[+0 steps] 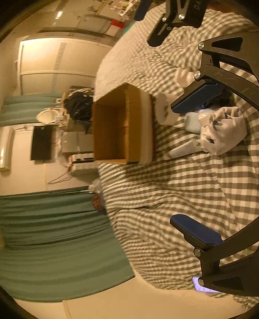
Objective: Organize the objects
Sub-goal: 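Grasp the white knit glove with the left tool while the right tool grasps the white figurine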
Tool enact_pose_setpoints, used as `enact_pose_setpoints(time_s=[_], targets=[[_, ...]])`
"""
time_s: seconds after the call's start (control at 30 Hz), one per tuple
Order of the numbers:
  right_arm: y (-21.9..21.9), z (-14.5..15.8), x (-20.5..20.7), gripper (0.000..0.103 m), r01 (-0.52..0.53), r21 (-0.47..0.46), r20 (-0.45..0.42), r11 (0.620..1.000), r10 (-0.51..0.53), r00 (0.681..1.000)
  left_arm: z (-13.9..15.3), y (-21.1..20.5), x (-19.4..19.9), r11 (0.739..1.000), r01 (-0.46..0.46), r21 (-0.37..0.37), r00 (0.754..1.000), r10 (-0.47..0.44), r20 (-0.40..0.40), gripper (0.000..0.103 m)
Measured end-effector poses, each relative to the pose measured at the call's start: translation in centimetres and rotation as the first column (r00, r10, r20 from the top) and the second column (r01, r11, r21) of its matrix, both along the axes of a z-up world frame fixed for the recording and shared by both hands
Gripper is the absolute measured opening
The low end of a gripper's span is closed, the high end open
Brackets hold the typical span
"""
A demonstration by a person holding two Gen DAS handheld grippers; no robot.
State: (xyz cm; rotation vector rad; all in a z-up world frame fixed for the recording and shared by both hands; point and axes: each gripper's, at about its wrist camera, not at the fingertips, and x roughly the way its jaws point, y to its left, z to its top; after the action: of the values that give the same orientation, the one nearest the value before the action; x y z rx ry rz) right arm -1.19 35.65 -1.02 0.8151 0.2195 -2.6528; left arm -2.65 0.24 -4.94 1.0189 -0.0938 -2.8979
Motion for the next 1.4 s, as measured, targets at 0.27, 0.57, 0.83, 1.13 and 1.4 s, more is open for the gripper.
enact_pose_setpoints(time_s=[0.27, 0.57, 0.83, 1.13, 1.4], targets=[[-0.7, -4.0, -2.7, 0.103, -0.007, 0.082, 0.129, 0.997, -0.004, 0.992, -5.0, 1.1, -1.2, 0.999, 0.033, -0.001, 0.988, -0.032, 0.148, 0.103], [-0.8, -8.6, -6.3, 0.102, -0.021, 0.11, 0.321, 0.994, -0.015, 0.947, -8.8, 1.7, -2.5, 0.995, 0.088, 0.041, 0.95, -0.096, 0.297, 0.088], [-3.5, -12.6, -9.5, 0.085, -0.112, 0.138, 0.499, 0.984, 0.029, 0.866, -10.2, 1.4, -3.3, 0.982, 0.124, 0.144, 0.911, -0.17, 0.375, 0.059], [-2.5, -15.5, -11.4, 0.072, -0.093, 0.07, 0.634, 0.993, 0.028, 0.773, -10.8, 1.5, -3.2, 0.977, 0.146, 0.156, 0.881, -0.2, 0.428, 0.062], [-3.1, -14.7, -10.0, 0.053, -0.125, 0.076, 0.595, 0.989, 0.056, 0.802, -10.2, 0.6, -2.1, 0.97, 0.139, 0.201, 0.895, -0.21, 0.392, 0.045]])
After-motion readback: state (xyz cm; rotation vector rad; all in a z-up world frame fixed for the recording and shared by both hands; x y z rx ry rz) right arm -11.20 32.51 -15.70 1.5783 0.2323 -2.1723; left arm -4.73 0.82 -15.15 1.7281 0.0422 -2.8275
